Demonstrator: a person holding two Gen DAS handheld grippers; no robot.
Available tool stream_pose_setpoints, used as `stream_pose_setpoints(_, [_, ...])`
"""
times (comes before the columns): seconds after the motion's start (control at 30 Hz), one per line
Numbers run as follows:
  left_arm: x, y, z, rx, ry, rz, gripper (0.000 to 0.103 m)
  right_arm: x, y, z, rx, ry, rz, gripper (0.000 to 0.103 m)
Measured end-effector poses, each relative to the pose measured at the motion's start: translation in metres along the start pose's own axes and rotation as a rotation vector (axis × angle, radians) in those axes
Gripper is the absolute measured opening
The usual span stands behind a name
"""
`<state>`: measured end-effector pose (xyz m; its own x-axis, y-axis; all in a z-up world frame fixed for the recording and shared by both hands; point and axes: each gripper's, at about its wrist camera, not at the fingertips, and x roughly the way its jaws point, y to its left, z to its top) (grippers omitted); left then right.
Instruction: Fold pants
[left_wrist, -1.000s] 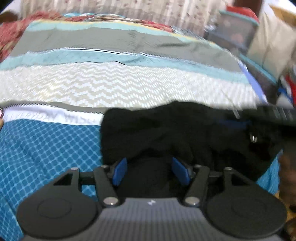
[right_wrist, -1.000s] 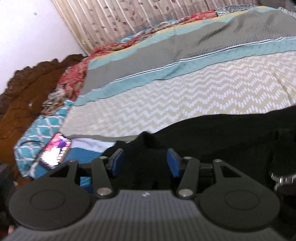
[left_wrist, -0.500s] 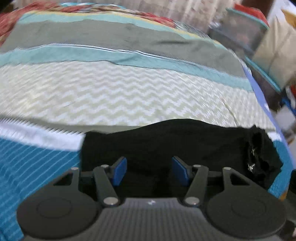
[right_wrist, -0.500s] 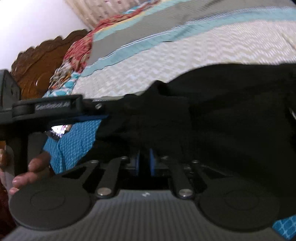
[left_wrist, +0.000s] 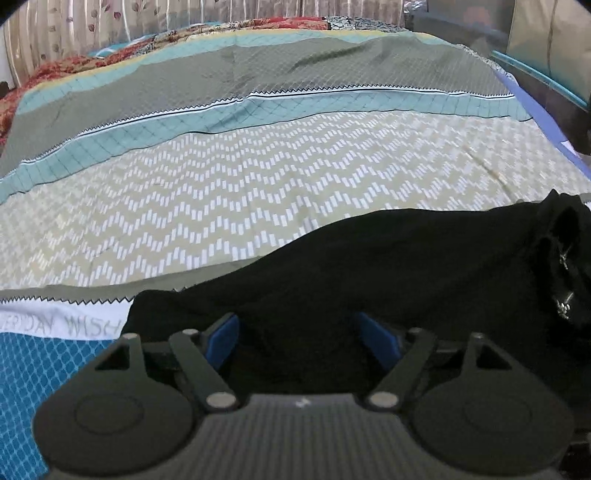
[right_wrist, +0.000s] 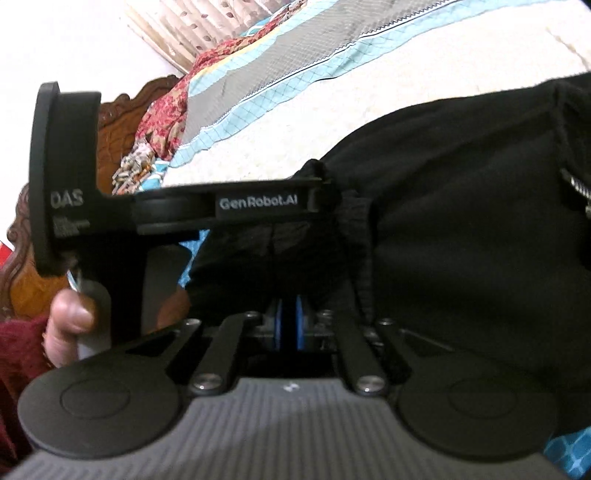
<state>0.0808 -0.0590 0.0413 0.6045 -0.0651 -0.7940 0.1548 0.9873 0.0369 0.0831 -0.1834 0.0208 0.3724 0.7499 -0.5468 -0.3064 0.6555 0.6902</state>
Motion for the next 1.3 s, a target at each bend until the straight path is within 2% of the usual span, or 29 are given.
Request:
stream_pose_setpoints(0.17, [0.003,-0.002,0.001,0.01,-0.006,0.017,0.077,-0.029,-0.005,-0.007,0.038,-0.034,0.057,0.017])
stream_pose_setpoints(0.4, [0.004,-0.006,0.0,0.024,-0.016,0.043,0.08,-0.066,-0.015,-0.025,0.05,-0.091,-0.005,0.022])
stream_pose_setpoints(0.53, [0.005,-0.006,0.001,0.021,-0.015,0.047,0.081,-0.09,-0.027,-0.03,0.096,-0.151,-0.029,0.029])
stream_pose_setpoints(0.7, [0.005,-0.008,0.0,0.021,-0.019,0.056,0.082,-0.109,-0.046,-0.04,0.144,-0.197,-0.081,0.032])
stream_pose_setpoints(0.97, [0.005,-0.007,-0.001,0.022,-0.02,0.058,0.083,-0.098,-0.061,-0.045,0.201,-0.173,-0.125,0.032])
stream_pose_setpoints(1.2, [0.006,-0.008,-0.002,0.022,-0.025,0.061,0.087,-0.1,-0.063,-0.045,0.211,-0.172,-0.114,0.032])
stream_pose_setpoints(1.3, [0.007,-0.008,-0.002,0.027,-0.027,0.065,0.088,-0.108,-0.059,-0.043,0.199,-0.183,-0.093,0.036])
